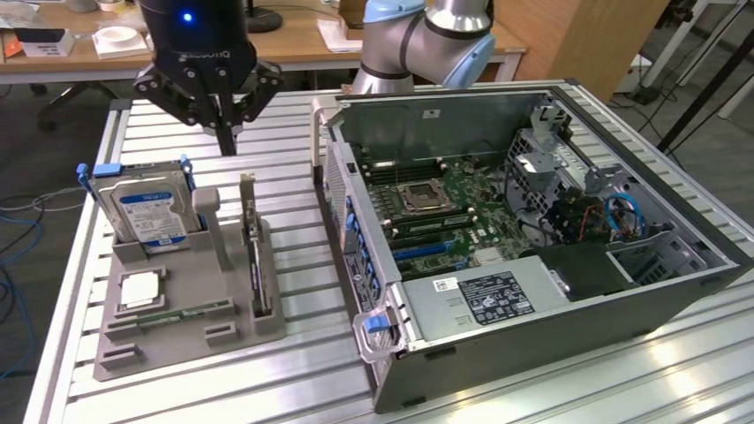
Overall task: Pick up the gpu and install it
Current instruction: 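Reach for the gpu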
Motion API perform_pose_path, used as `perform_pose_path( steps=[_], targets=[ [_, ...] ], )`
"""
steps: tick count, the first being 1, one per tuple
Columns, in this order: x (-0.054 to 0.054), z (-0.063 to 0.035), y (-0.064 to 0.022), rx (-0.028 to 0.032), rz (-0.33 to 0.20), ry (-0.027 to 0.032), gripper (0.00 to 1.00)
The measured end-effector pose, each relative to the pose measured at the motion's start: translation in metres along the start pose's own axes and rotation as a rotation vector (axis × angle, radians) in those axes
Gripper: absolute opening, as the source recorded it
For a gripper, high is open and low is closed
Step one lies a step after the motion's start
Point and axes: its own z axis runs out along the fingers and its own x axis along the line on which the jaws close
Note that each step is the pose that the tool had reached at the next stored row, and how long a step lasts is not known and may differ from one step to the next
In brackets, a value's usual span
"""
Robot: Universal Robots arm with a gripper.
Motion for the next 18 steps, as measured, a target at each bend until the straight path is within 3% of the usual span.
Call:
perform_pose_path(
  steps=[18],
  targets=[
    [0.016, 0.0, -0.0012, 0.0, 0.0, 0.0, 0.11]
  ],
)
